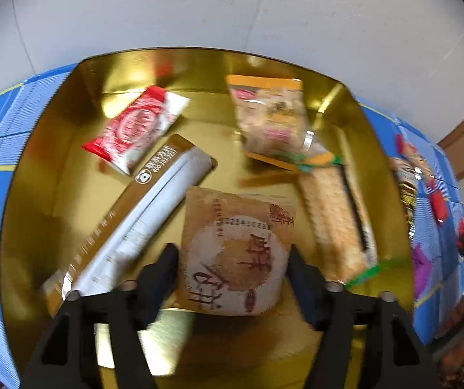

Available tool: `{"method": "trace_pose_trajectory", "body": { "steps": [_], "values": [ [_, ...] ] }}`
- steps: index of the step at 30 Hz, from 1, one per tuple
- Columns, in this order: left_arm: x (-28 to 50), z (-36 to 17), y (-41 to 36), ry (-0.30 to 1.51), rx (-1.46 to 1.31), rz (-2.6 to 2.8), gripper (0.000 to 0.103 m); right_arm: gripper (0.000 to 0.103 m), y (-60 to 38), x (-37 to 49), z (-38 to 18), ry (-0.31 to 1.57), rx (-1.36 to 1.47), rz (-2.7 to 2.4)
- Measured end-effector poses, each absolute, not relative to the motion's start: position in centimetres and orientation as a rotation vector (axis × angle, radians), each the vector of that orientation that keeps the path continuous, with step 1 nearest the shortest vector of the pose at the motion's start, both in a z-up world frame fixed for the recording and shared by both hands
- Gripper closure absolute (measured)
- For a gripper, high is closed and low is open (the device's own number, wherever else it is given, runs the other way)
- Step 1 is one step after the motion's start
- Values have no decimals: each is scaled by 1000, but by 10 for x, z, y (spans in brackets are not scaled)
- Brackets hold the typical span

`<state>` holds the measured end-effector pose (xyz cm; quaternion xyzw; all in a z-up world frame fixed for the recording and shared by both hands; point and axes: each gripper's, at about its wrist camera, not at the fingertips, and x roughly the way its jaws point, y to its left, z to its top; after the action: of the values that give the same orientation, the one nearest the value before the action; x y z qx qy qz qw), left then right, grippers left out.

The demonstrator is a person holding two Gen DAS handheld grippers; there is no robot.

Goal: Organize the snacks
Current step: 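Carry the pastry pack over the tray and open the left tool, then carry the red-and-gold candy bar into the tray and open the right tool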

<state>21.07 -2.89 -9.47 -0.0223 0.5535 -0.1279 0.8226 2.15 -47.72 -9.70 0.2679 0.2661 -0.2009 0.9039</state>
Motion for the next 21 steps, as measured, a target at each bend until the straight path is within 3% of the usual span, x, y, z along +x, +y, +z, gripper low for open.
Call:
{"method": "trace_pose_trajectory", "body": {
  "steps": [1,10,21],
  "values": [
    [212,-94,-26,1165,-43,-260,21,81,-477,21,-96,547,552,-415],
    [229,-86,-13,1131,-60,-218,21,81,-475,14,-87,491,547,-426],
    [182,-65,-55,1058,26,-294,16,81,-451,0,-79,461,554,-344]
  ]
}}
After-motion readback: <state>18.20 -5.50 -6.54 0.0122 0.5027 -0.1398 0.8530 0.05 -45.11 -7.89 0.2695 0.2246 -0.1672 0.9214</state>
